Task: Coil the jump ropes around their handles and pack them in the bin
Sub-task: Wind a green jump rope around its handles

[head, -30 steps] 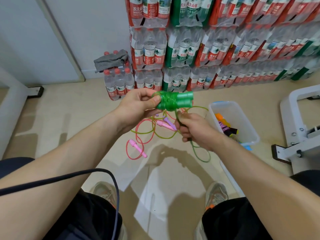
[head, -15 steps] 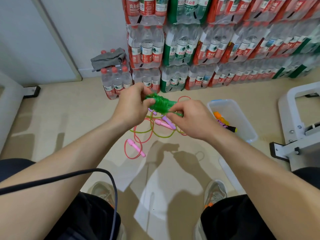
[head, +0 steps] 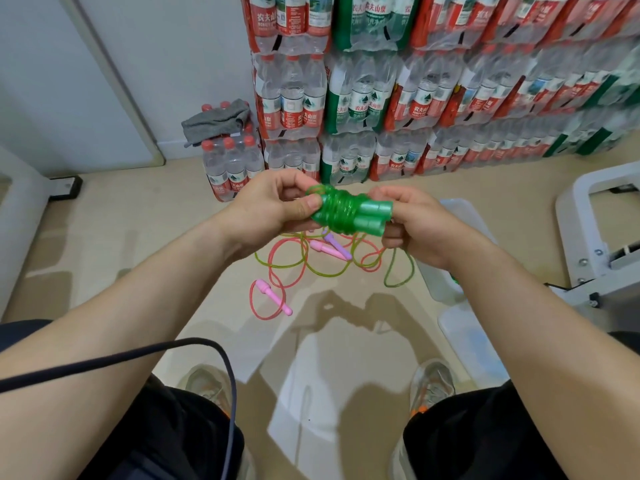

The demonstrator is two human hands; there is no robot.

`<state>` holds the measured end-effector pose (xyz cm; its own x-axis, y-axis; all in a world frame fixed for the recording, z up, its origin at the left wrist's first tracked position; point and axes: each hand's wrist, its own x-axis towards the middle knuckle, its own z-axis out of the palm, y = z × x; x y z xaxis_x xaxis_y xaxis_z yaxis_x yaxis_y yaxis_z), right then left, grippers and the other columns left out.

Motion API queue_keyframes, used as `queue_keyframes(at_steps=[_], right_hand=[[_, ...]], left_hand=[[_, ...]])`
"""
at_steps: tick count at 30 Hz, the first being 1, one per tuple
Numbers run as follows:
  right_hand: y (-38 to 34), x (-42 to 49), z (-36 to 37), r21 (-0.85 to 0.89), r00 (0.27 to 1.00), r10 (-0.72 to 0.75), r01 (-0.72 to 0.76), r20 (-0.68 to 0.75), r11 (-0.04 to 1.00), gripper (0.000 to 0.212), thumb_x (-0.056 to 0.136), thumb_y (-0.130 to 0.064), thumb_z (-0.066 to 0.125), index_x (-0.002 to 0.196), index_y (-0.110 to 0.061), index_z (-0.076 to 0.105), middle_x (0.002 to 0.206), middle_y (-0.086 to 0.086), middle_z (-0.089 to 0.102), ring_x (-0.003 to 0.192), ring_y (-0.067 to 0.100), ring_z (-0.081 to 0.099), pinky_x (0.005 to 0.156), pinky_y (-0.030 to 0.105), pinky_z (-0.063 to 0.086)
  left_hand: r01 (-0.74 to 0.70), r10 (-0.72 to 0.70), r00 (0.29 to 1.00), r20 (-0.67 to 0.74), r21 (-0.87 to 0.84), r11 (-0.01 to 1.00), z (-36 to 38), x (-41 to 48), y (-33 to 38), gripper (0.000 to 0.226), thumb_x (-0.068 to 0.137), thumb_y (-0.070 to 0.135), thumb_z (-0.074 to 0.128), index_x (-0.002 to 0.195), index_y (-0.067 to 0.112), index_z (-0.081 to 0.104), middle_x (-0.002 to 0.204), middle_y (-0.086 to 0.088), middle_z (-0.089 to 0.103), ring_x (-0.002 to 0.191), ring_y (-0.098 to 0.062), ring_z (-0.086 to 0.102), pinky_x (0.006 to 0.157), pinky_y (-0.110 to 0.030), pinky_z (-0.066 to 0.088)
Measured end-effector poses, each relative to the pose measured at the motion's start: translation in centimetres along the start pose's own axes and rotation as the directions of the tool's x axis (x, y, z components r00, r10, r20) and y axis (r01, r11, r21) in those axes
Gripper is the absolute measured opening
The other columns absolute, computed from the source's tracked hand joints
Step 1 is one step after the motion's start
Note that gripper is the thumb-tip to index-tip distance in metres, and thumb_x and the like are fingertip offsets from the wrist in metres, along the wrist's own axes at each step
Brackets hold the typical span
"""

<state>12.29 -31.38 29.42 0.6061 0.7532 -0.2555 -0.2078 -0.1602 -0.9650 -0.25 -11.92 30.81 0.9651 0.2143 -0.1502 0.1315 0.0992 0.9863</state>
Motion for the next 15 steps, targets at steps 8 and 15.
queue_keyframes(at_steps=[8, 15], right_hand=[[1.9, -0.4, 3.2, -0.067, 0.994, 0.077, -0.082, -0.073, 0.994, 0.029, 0.107, -0.022, 0.043, 0.086, -0.013, 0.060, 0.056, -0.001, 0.041, 0.042, 0.008, 0.027, 0.050, 0.024, 0.018], [0.4, -1.1, 3.7, -0.376, 0.995, 0.028, -0.064, -0.100, 0.924, 0.027, 0.106, -0.015, 0.047, 0.102, -0.008, 0.072, 0.062, 0.006, 0.034, 0.041, 0.004, 0.036, 0.047, 0.023, 0.031]], left_hand=[[0.020, -0.051, 0.968, -0.244, -0.126, 0.992, -0.1, 0.4, -1.1, 0.013, 0.095, -0.001, 0.059, 0.086, 0.007, 0.064, 0.073, -0.005, 0.069, 0.070, -0.013, 0.070, 0.066, -0.021, 0.060], [0.018, 0.071, 0.911, -0.407, 0.210, 0.978, -0.7, 1.3, -1.5, 0.015, 0.093, 0.001, 0.065, 0.083, 0.012, 0.062, 0.081, -0.009, 0.062, 0.080, -0.023, 0.068, 0.072, -0.028, 0.061]])
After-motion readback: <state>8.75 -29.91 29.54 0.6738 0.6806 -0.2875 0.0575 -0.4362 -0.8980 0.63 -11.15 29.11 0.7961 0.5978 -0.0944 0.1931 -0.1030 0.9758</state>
